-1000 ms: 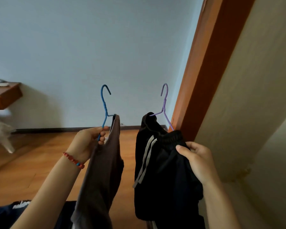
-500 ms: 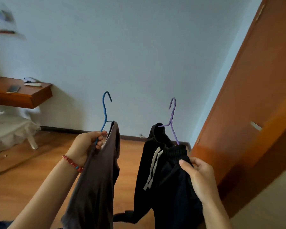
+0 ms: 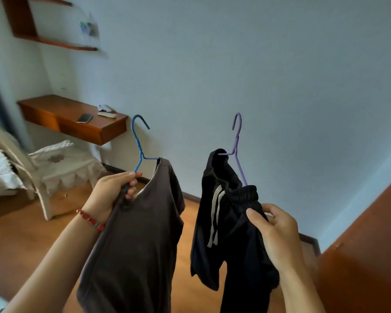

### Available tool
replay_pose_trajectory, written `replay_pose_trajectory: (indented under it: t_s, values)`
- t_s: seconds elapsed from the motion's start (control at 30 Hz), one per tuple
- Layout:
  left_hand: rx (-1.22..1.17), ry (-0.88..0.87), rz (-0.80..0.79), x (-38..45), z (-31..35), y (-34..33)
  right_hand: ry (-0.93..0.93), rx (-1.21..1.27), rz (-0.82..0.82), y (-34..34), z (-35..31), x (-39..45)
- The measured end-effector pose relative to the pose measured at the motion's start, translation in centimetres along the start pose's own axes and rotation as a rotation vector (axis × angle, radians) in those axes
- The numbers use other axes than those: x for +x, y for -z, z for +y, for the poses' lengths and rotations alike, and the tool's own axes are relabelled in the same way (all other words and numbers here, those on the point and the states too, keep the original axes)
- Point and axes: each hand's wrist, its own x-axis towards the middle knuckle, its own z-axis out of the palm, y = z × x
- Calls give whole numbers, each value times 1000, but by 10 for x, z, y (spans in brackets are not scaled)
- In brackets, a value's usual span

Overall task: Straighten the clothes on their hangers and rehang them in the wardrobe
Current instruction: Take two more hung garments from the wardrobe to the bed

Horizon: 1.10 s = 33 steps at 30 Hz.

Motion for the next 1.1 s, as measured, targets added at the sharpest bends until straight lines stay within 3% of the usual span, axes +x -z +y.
replay_pose_trajectory:
  t_s: [0.53, 0.77, 0.97, 1.1]
  values:
    - [-140, -156, 404, 109, 30, 94, 106, -21, -307, -158, -9, 190]
    - [-173, -252, 633, 136, 42, 117, 159, -8, -569, -228, -4, 277]
    - [-256, -437, 790, 152, 81, 118, 195, 87, -825, -277, -15, 335]
    - [-237, -596, 983, 126, 98, 112, 233, 159, -1003, -319, -27, 345]
